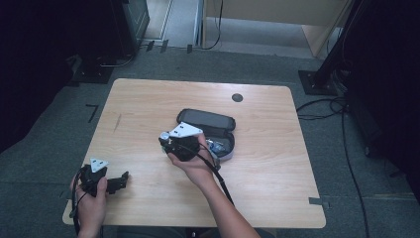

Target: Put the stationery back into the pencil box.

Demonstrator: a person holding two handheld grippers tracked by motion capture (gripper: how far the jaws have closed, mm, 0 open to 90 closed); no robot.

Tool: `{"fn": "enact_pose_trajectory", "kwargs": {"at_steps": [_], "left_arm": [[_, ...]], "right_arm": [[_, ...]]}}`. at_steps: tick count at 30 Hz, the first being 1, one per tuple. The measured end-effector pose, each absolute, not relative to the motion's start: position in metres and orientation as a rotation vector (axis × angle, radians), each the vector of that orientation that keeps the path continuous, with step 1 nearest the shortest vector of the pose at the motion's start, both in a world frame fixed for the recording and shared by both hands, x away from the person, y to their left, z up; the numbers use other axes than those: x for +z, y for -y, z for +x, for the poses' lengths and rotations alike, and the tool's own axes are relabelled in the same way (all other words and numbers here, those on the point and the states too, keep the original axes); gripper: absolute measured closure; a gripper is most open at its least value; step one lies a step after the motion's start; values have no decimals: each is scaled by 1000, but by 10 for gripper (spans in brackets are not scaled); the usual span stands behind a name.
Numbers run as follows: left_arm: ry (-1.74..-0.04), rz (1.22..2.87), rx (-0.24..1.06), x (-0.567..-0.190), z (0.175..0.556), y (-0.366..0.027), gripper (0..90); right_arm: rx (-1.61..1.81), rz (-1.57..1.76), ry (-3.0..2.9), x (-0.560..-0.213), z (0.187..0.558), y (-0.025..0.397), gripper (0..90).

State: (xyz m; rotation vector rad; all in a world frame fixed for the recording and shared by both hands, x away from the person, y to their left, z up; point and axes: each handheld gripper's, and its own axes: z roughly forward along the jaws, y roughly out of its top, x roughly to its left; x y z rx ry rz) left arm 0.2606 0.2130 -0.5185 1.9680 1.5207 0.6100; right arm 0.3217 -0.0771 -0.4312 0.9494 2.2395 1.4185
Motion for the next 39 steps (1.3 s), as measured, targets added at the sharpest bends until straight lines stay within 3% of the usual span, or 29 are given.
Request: {"fn": "enact_pose_trajectory", "kwargs": {"at_steps": [20,39], "left_arm": [[-1519,1971,610,-518,261,-213,0],[-1520,1968,610,-519,261,-213,0]], "right_arm": [[1368,1041,-2124,-419,330,133,663],[1316,1087,-2134,-459,348,104,663]]}}
